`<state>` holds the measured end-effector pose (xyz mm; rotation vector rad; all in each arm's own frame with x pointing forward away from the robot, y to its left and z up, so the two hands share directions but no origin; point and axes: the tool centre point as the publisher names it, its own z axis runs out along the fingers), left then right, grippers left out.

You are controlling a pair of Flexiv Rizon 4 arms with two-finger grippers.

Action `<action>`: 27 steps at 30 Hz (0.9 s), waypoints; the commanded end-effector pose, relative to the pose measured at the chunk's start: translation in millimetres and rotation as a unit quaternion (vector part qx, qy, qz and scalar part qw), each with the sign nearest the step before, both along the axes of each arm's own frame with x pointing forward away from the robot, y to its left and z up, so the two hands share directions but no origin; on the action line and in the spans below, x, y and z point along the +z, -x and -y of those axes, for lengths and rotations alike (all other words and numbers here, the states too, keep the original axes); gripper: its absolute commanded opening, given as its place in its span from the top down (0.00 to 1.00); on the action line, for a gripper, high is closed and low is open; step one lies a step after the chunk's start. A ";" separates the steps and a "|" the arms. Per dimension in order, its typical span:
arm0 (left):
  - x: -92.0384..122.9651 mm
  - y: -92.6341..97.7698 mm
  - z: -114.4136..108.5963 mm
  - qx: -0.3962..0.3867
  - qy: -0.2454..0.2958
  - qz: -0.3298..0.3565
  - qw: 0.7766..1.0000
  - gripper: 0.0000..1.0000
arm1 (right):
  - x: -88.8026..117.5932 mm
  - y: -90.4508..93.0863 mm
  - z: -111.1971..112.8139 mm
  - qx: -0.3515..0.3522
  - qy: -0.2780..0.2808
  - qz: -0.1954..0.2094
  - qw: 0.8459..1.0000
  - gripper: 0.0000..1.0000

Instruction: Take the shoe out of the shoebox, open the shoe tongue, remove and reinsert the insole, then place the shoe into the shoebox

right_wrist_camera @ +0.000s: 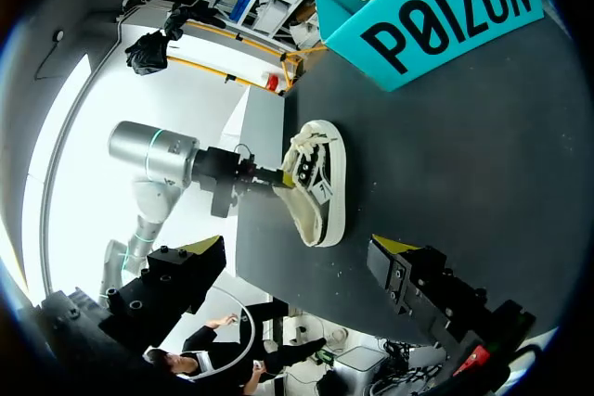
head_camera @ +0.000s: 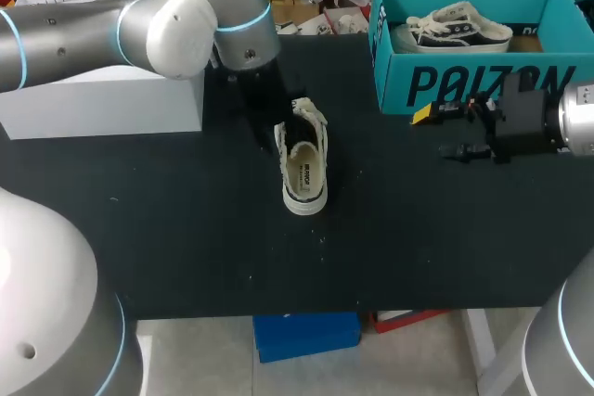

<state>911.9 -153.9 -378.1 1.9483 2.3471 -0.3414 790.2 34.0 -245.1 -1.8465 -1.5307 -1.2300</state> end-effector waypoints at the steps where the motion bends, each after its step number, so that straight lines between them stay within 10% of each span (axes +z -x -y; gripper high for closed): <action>1: -8.7 2.0 4.6 -0.001 -0.009 0.007 1.000 0.62 | -0.1 -1.2 -0.8 0.000 0.000 -0.001 1.000 0.00; 20: -27.9 -0.5 0.2 0.000 -0.029 0.033 0.999 0.70 | -0.1 -1.2 -0.8 0.000 0.000 -0.001 1.000 0.00; 22: -28.9 -1.0 0.8 0.002 -0.025 0.033 0.999 1.00 | -0.1 -1.2 -0.8 0.000 0.000 -0.001 1.000 0.00; 27: -30.3 -1.7 2.6 -0.003 -0.024 0.033 0.999 1.00 | -0.1 -1.2 -0.8 0.000 0.000 -0.001 1.000 0.00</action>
